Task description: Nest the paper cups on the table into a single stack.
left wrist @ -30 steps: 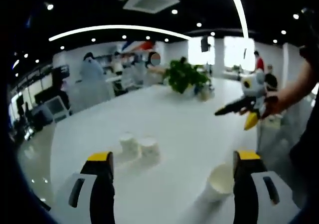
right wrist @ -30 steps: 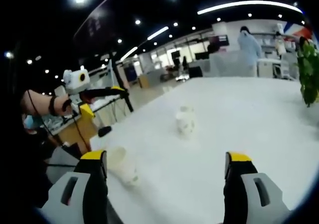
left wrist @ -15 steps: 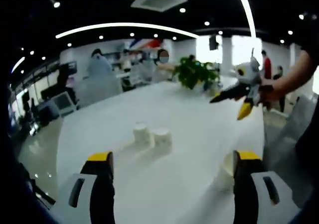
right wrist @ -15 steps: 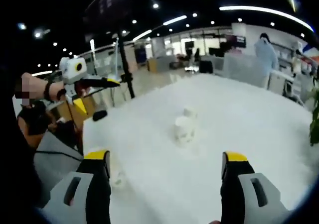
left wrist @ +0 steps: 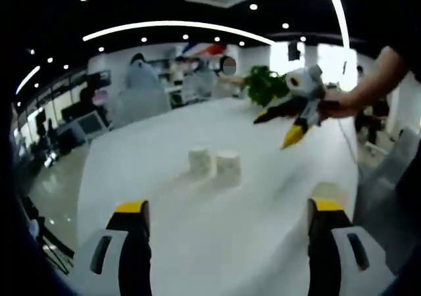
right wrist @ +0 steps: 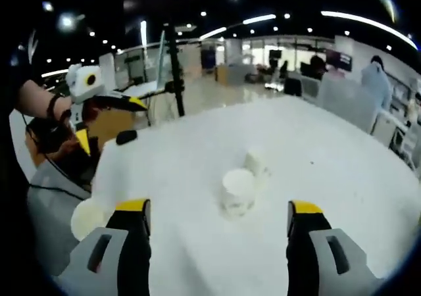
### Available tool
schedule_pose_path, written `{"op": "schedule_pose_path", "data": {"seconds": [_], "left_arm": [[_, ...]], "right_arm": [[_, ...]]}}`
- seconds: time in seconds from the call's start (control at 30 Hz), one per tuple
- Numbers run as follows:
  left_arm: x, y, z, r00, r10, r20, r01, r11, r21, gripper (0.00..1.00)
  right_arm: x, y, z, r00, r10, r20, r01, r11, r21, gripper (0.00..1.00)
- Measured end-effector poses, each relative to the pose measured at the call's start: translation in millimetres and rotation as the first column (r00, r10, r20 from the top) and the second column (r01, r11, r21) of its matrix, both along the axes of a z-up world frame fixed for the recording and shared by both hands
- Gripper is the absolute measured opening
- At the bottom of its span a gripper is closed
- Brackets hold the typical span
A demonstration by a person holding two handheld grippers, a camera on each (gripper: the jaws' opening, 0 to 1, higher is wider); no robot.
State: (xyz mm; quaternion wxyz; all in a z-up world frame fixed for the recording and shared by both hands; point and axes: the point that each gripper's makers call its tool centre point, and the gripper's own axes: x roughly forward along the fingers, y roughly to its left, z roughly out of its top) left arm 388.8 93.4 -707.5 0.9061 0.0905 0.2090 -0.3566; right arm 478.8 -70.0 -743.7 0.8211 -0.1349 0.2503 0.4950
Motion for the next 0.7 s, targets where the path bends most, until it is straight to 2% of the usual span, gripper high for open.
{"op": "schedule_pose_path", "data": {"seconds": [0.1,0.2,0.27,0.37,0.57,0.7], "left_arm": [[2.5,-1,-3.1,1.0,0.007,-0.011,-0.007,1.0,-0.014,1.0],[2.6,-3,-6.5,1.0,0.0,-0.005,0.0,1.0,-0.009,1.0],[3.7,-2,-10.1,1.0,0.002,-0.017,-0.002,1.0,-0.013,1.0],[4.7,0,-12.7,1.0,0.011,-0.024,-0.011,1.0,-0.017,1.0],[5.1,1,-14.6,0.999,0.018,-0.027,-0.018,1.0,-0.016,1.0],[4.7,3,-15.8,0.999,0.025,-0.031,-0.026,0.999,-0.022,1.0]], "right_arm": [[12,2,-11.0,1.0,-0.004,-0.002,0.004,0.999,-0.045,0.8],[24,6,-20.8,1.0,-0.005,-0.012,0.005,0.998,-0.055,0.77],[27,9,-26.0,0.999,-0.008,-0.036,0.006,0.998,-0.058,0.74],[36,18,-32.8,0.999,-0.007,-0.039,0.004,0.997,-0.071,0.69],[46,32,-45.5,0.999,0.018,-0.047,-0.023,0.995,-0.098,0.59],[48,37,-46.8,0.998,0.021,-0.065,-0.026,0.996,-0.085,0.55]]}}
